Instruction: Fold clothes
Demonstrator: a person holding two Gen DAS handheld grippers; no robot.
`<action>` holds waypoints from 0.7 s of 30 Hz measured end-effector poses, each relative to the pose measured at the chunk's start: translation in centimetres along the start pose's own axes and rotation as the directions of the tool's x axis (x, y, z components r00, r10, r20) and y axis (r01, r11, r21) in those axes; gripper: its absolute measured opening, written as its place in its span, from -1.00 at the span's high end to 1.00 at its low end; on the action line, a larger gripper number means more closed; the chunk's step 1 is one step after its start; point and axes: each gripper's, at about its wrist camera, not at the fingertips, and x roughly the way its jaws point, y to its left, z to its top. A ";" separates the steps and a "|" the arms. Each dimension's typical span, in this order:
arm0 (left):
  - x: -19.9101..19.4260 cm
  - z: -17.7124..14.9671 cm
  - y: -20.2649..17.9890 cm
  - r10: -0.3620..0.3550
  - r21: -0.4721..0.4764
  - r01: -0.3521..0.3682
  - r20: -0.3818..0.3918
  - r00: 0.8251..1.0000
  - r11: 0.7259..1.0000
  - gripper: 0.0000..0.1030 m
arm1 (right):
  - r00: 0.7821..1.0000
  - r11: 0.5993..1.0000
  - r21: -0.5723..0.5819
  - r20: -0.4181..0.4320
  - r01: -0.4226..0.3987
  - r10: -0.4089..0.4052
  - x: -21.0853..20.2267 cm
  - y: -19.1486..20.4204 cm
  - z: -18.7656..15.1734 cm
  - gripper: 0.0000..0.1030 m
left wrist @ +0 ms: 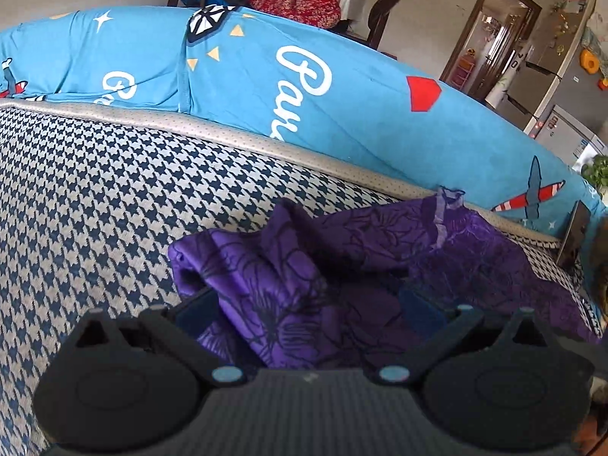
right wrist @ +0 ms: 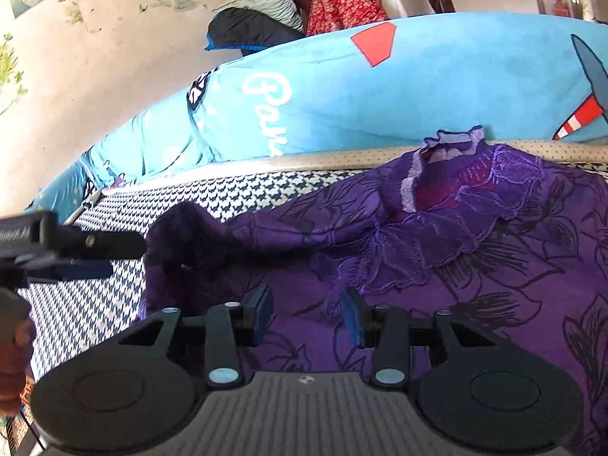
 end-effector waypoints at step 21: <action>4.0 -1.5 -1.5 0.170 0.218 -0.153 -0.062 0.983 0.964 -1.00 | 0.992 0.921 0.373 -0.002 -0.116 0.126 5.5 -4.0 2.1 0.10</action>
